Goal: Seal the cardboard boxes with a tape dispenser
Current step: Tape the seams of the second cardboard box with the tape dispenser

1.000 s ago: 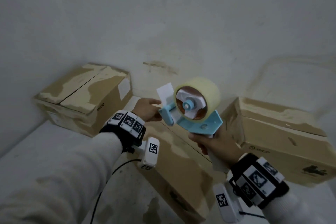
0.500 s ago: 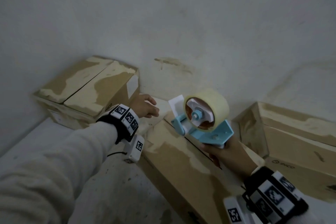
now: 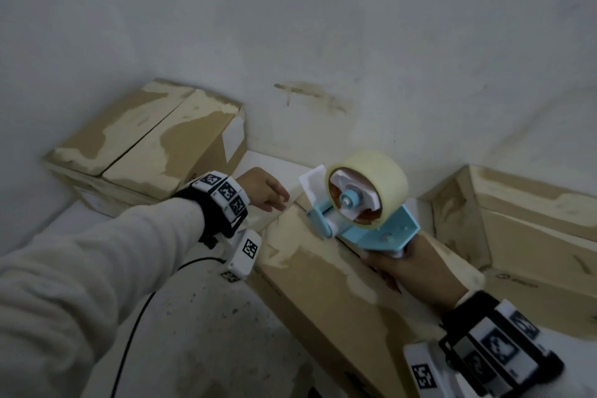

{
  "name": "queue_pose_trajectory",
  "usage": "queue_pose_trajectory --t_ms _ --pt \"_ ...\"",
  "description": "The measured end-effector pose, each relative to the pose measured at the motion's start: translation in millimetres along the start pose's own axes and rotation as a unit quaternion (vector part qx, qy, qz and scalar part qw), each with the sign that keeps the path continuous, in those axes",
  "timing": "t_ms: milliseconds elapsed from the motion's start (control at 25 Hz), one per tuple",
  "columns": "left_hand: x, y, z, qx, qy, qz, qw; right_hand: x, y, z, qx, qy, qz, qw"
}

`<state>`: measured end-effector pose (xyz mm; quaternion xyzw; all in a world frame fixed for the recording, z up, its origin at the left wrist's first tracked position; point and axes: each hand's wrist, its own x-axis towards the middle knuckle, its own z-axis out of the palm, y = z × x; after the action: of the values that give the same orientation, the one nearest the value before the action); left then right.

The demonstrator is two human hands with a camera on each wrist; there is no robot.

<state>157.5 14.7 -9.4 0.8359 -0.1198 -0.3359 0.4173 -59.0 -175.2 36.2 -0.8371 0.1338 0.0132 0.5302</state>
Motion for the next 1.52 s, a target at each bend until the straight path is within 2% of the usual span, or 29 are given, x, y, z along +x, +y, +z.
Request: queue_pose_trajectory --t_ms 160,280,360,440,560,640,800,960,1120,1320,1440,1520 --pt "-6 -1 5 0.017 -0.073 -0.061 0.995 2 2 2 -0.001 0.005 0.009 1.0" --pt "-24 -1 7 0.067 -0.099 -0.107 0.987 2 5 4 0.01 0.008 0.022 1.0" --pt "-34 -2 14 0.159 -0.09 -0.067 0.981 2 7 5 0.004 0.015 0.027 1.0" --pt "-43 -1 27 0.224 -0.051 0.015 0.973 4 10 4 0.001 0.021 0.031 0.999" --pt "-46 -3 49 0.181 -0.018 0.159 0.97 4 8 1 -0.014 0.013 0.04 0.999" --pt "-44 -11 62 0.205 0.005 0.188 0.96 4 4 -1 -0.055 -0.006 0.042 0.998" --pt "-46 -16 76 0.279 0.097 0.133 0.946 14 4 -6 -0.062 -0.048 0.053 0.996" --pt "-48 -13 78 0.304 0.11 0.089 0.942 18 9 -7 -0.071 -0.051 0.07 0.994" --pt "-47 -14 77 0.311 0.12 0.069 0.94 -11 21 -29 -0.094 -0.069 0.048 0.992" --pt "-50 -11 79 0.322 0.136 0.051 0.935 -81 63 -62 -0.003 -0.026 0.053 0.998" --pt "-50 -12 80 0.336 0.133 0.05 0.931 -93 79 -61 -0.009 -0.014 0.011 1.0" --pt "-49 -9 80 0.366 0.151 0.03 0.918 -88 87 -59 -0.029 0.009 0.006 1.0"
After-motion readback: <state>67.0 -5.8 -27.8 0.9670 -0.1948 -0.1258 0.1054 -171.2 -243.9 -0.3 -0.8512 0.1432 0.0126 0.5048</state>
